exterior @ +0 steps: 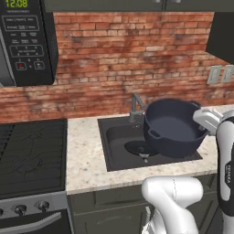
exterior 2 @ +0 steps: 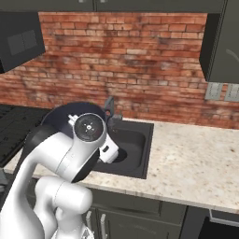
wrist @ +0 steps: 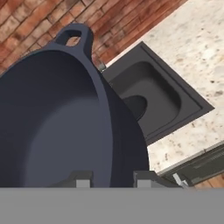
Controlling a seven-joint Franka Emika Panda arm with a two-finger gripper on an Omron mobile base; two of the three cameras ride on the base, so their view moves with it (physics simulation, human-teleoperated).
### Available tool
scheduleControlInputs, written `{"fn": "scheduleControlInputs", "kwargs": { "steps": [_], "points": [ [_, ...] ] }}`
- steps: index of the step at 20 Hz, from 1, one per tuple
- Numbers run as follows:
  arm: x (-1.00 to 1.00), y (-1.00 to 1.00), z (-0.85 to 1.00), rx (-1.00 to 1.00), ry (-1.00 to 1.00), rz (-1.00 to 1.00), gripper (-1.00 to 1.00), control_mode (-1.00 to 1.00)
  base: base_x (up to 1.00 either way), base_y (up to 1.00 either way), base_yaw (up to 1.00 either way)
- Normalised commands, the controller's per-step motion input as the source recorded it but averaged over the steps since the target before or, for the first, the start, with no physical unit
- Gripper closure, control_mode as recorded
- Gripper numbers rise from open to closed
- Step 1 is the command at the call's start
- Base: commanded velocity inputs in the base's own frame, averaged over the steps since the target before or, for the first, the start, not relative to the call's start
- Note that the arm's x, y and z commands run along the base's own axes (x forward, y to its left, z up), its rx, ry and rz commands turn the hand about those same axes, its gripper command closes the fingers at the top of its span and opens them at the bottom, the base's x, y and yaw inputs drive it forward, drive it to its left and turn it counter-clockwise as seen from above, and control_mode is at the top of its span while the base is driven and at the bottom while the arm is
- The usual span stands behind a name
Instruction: Move the pot and pan from the stove into the sink.
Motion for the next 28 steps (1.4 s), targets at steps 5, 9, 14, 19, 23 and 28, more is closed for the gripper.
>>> {"fn": "scheduleControlInputs", "kwargs": {
  "steps": [5,9,14,19,23,28],
  "points": [
    [0.10,-0.01,-0.34,0.00,0.04,0.05,1.00,-1.00,0.00,0.00,0.00],
    [0.23,0.00,-0.28,0.02,0.01,0.02,1.00,-1.00,0.00,0.00,0.00],
    [0.34,0.00,-0.19,0.00,0.00,0.00,1.00,-1.00,0.00,0.00,0.00],
    [0.37,0.00,-0.15,0.00,0.01,0.00,1.00,-1.00,0.00,0.00,0.00],
    [0.27,0.00,-0.16,0.00,0.07,0.00,1.00,-1.00,0.00,0.00,0.00],
    [0.06,0.00,-0.23,-0.01,0.12,0.00,1.00,-1.00,0.00,0.00,0.00]
  ]
}}
